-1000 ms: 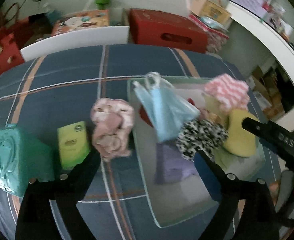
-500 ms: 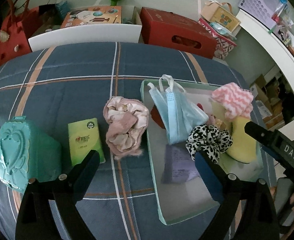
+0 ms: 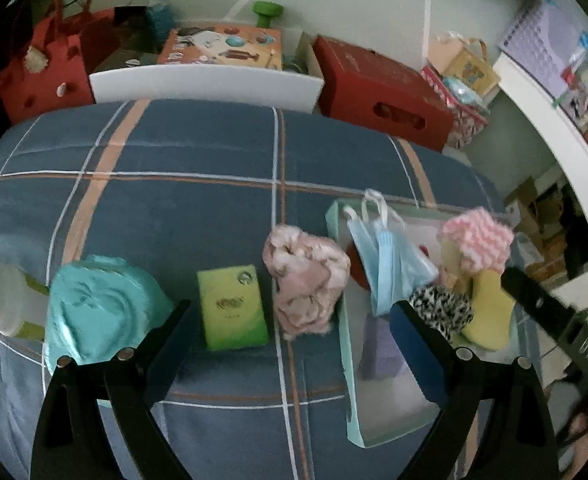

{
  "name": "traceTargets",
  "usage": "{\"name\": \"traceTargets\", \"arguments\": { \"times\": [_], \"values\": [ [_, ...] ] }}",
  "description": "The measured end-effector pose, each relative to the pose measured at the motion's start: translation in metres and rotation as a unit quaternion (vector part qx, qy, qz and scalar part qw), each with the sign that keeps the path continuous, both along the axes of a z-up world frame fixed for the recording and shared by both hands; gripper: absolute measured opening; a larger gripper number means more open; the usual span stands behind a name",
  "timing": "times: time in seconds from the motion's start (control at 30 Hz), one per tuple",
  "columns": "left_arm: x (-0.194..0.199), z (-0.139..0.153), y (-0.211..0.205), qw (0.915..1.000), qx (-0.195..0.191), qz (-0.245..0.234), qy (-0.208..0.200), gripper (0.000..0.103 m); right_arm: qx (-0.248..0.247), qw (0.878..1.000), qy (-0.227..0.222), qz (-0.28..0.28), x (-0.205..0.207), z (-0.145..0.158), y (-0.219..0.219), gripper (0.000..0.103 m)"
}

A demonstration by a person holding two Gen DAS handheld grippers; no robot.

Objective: Organize soft objects
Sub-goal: 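Withdraw both tools and move the right tool to the pink cloth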

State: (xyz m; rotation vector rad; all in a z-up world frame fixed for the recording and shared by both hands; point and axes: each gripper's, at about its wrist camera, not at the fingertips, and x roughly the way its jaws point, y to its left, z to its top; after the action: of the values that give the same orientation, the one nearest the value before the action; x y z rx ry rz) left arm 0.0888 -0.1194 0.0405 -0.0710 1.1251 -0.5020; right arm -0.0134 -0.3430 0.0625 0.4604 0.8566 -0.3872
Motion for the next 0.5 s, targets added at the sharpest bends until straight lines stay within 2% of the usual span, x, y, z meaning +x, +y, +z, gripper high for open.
{"name": "traceTargets", "arguments": {
  "times": [0.33,0.5],
  "values": [
    [0.026,0.011,0.051,0.9978,0.0,0.066,-0.01,0.096,0.004,0.999,-0.01,0.045,0.018,0.001,0.03,0.101],
    [0.035,0.011,0.068,0.9966,0.002,0.082,-0.008,0.096,-0.001,0.996,-0.015,0.086,0.032,0.004,0.059,0.101]
  ]
}}
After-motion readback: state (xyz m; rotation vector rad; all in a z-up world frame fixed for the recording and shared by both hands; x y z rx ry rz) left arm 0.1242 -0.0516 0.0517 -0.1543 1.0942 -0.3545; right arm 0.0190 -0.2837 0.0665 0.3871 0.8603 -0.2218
